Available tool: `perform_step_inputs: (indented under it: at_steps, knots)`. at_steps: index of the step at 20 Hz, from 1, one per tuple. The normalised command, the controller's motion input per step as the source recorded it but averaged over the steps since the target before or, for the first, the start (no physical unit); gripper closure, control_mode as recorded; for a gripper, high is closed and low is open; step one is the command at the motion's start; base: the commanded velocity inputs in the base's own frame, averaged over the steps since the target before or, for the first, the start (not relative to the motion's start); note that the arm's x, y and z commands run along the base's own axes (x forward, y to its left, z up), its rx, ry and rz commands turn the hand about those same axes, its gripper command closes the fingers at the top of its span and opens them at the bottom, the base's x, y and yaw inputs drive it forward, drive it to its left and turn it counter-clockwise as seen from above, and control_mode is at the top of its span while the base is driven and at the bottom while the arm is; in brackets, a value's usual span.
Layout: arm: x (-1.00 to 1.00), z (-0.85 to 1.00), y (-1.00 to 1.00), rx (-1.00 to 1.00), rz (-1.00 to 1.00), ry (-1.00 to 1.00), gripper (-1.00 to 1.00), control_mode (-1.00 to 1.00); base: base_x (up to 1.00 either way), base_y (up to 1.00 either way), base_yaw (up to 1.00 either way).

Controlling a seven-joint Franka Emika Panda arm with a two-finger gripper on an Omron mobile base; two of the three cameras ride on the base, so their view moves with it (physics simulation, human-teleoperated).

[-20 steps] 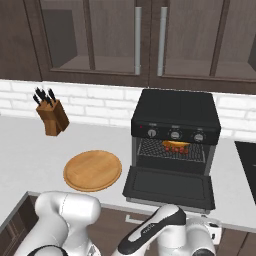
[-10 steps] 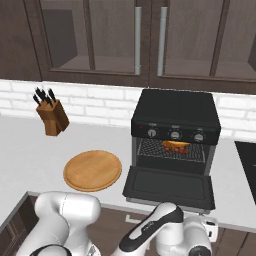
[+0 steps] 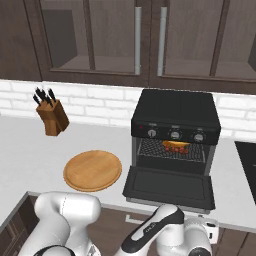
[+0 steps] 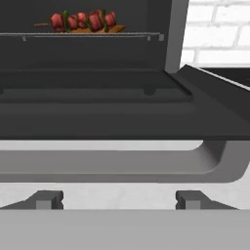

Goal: Pick up the kebab skewer and baguette bread, and place them inside the toaster oven. Close the toaster oven door and start by setting the timer.

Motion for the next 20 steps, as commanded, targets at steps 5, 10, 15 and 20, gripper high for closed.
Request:
perform_step_inputs:
  at_steps: [5,10,15,20]
  knots:
    - [0.0,-0.11,0.01,0.0,0.0,0.0,-1.0,-1.0,0.0,0.0,0.0]
    - [0.06,-0.15,0.07,0.0,0.0,0.0,-1.0,-1.0,0.0,0.0,0.0]
    - [0.05,-0.26,0.2,-0.04,0.0,0.0,-1.0,-1.0,0.0,0.0,0.0]
    - [0.12,-0.25,0.22,-0.04,0.0,0.0,-1.0,-1.0,0.0,0.0,0.0]
